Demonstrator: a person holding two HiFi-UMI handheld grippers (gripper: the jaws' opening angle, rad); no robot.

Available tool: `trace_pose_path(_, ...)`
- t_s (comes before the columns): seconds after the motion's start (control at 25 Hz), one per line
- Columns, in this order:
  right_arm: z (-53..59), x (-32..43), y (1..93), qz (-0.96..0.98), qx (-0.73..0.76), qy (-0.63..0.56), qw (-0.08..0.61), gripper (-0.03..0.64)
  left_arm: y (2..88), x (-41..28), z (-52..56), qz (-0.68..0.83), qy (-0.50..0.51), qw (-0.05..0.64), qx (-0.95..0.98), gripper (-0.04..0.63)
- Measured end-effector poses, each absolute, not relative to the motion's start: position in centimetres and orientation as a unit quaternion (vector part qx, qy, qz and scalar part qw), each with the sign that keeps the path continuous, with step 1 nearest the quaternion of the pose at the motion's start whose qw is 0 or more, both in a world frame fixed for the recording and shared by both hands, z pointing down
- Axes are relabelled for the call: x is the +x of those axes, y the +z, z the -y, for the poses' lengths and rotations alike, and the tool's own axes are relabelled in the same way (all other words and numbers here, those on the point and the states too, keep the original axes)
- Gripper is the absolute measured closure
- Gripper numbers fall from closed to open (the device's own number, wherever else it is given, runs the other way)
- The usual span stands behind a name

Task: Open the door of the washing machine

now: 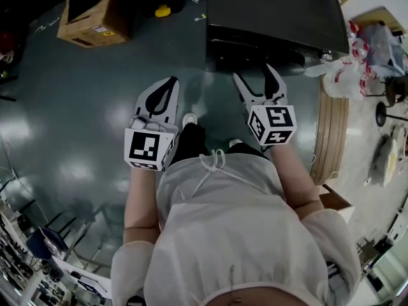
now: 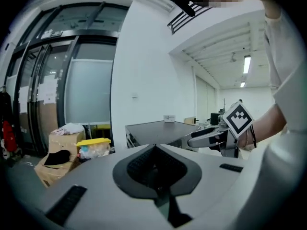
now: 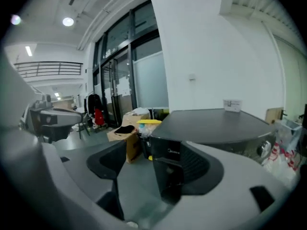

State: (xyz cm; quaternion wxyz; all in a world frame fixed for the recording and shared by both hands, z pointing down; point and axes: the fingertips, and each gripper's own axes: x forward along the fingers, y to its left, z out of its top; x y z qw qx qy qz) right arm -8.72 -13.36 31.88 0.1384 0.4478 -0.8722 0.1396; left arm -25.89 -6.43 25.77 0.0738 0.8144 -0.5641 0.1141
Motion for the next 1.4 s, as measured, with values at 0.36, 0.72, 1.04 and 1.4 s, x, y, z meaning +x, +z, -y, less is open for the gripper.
trace_pose_path(0.36, 17.3, -10.6, 48.0, 0.762, 0.543, 0.260, 0.239, 0.272, 36.2, -29.3, 13.0, 0.466, 0.158, 0.124, 0.862, 0.574)
trace_pose_path(0.72, 19.8, -10.2, 60.9, 0.636, 0.621, 0.390, 0.240, 0.278, 45.9, -32.1, 17.1, 0.437, 0.176, 0.192, 0.861, 0.574)
trace_pose_path(1.04, 21.7, -8.2, 66.4, 0.544, 0.677, 0.447, 0.215, 0.309, 51.4, -32.9, 18.9, 0.451, 0.169, 0.184, 0.857, 0.574)
trace_pose_path(1.4, 22.3, -7.4, 68.4, 0.502, 0.700, 0.459, 0.221, 0.337, 53.1, -31.9, 19.6, 0.429, 0.176, 0.172, 0.869, 0.574)
